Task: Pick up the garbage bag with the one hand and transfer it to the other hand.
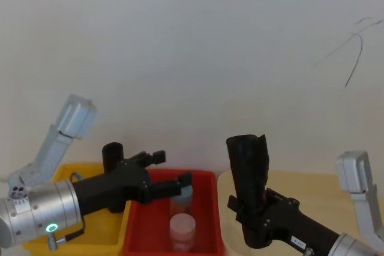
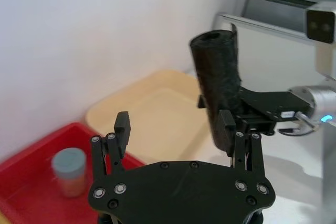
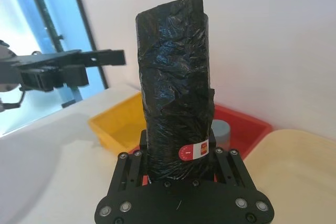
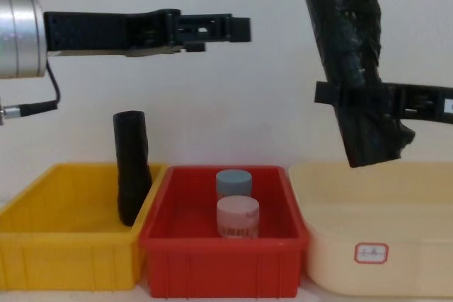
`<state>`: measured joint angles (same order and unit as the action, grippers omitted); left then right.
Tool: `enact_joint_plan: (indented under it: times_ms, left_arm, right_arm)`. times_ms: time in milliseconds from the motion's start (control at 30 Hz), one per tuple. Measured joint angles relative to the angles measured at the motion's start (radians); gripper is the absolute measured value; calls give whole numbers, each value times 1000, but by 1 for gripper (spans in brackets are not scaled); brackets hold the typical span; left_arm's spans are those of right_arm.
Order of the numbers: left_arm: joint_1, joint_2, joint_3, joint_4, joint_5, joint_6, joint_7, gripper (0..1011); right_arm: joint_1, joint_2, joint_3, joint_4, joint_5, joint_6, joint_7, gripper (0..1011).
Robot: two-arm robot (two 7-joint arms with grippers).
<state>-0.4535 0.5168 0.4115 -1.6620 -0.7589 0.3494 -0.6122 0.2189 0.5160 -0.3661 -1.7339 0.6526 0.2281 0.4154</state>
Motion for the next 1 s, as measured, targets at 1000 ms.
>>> enact_joint_plan:
  times_ms: [1000]
  left_arm:
    - [66, -12, -87, 56, 6, -43, 266, 1001]
  right_arm:
    - [135, -73, -1, 167, -126, 67, -232, 565]
